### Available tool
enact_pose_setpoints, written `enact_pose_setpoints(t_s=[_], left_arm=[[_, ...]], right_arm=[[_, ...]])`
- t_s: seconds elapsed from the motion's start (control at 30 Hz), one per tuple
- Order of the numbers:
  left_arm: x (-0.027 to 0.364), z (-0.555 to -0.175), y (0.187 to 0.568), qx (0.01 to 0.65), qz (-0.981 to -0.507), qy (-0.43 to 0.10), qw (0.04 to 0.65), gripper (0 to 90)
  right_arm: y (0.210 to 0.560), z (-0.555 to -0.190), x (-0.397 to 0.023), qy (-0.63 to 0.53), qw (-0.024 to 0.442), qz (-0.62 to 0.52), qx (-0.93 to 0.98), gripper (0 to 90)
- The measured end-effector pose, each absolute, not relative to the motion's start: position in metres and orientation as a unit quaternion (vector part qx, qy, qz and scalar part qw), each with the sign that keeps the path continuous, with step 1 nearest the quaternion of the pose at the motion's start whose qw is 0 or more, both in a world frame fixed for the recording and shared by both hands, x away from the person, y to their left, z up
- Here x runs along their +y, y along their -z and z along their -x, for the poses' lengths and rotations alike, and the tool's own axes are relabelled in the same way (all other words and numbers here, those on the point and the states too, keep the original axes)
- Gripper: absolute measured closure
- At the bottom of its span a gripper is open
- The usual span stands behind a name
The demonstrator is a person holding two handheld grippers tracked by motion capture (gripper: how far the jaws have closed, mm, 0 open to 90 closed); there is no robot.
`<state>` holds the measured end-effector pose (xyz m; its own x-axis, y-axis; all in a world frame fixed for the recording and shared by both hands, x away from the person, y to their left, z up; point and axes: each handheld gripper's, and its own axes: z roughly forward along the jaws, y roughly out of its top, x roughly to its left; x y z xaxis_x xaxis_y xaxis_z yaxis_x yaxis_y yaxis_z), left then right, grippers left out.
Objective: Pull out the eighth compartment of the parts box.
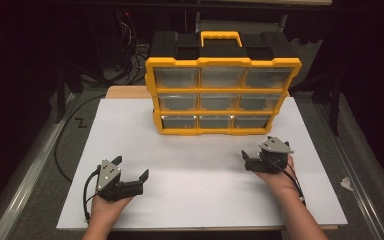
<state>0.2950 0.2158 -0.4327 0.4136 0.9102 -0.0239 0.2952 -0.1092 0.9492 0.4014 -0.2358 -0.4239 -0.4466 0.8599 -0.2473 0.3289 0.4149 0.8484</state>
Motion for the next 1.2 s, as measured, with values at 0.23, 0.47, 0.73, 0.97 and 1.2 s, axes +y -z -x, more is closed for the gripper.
enact_pose_setpoints(t_s=[0.23,0.47,0.73,0.97,1.2], left_arm=[[0.216,-0.294,0.432,0.442,-0.675,-0.314,0.5,0.8],[0.216,-0.295,0.433,0.44,-0.676,-0.316,0.5,0.8],[0.215,-0.295,0.433,0.441,-0.677,-0.319,0.496,0.8],[0.216,-0.295,0.434,0.442,-0.677,-0.32,0.495,0.8],[0.216,-0.295,0.434,0.442,-0.676,-0.321,0.495,0.8]], right_arm=[[0.425,-0.399,-0.23,-0.36,0.366,-0.372,0.774,0.9],[0.43,-0.398,-0.225,-0.332,0.391,-0.347,0.785,0.9],[0.432,-0.395,-0.218,-0.298,0.41,-0.32,0.801,0.9],[0.433,-0.391,-0.211,-0.273,0.43,-0.29,0.81,0.9],[0.434,-0.387,-0.203,-0.23,0.458,-0.242,0.823,0.8]])
